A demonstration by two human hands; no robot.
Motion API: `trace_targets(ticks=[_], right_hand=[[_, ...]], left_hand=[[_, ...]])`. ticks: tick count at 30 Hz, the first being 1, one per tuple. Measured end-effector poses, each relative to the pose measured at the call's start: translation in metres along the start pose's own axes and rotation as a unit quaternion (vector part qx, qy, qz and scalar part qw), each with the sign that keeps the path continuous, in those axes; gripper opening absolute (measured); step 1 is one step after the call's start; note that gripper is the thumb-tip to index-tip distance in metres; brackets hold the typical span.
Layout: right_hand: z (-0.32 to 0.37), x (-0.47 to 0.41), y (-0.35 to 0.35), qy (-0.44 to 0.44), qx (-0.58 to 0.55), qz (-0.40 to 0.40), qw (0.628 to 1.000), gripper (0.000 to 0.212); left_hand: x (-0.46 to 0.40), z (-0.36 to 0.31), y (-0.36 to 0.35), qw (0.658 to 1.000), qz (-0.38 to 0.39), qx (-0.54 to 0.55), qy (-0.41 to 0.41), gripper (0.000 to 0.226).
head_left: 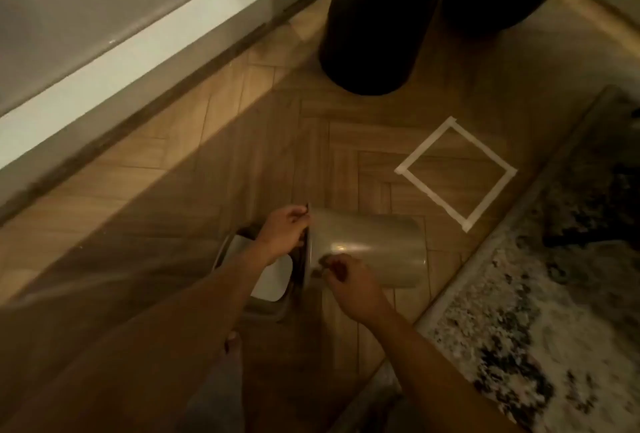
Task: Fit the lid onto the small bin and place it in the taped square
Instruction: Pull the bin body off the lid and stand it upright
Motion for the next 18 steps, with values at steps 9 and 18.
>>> trace_targets(ticks=[9, 18], right_hand=[[-0.012, 0.002, -0.013, -0.019, 0.042, -0.009, 0.999, 0.024], [0.017, 0.02, 0.025, -0.019, 0.115, -0.111, 0.987, 0.038]], left_hand=[[0.004, 0.001, -0.016, 0.999, 0.018, -0.034, 0.004, 0.025], [0.029, -0.029, -0.046, 0.997, 0.068, -0.024, 0.007, 0.02]])
Point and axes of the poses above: each hand's wrist, its own x-axis away from the middle knuckle, its own y-axis out of the back of the hand, z = x × y, the point moved 10 cm from there along -x, towards the middle knuckle, and after that the axes turned 8 degrees about -x, right-handed, at the moved point
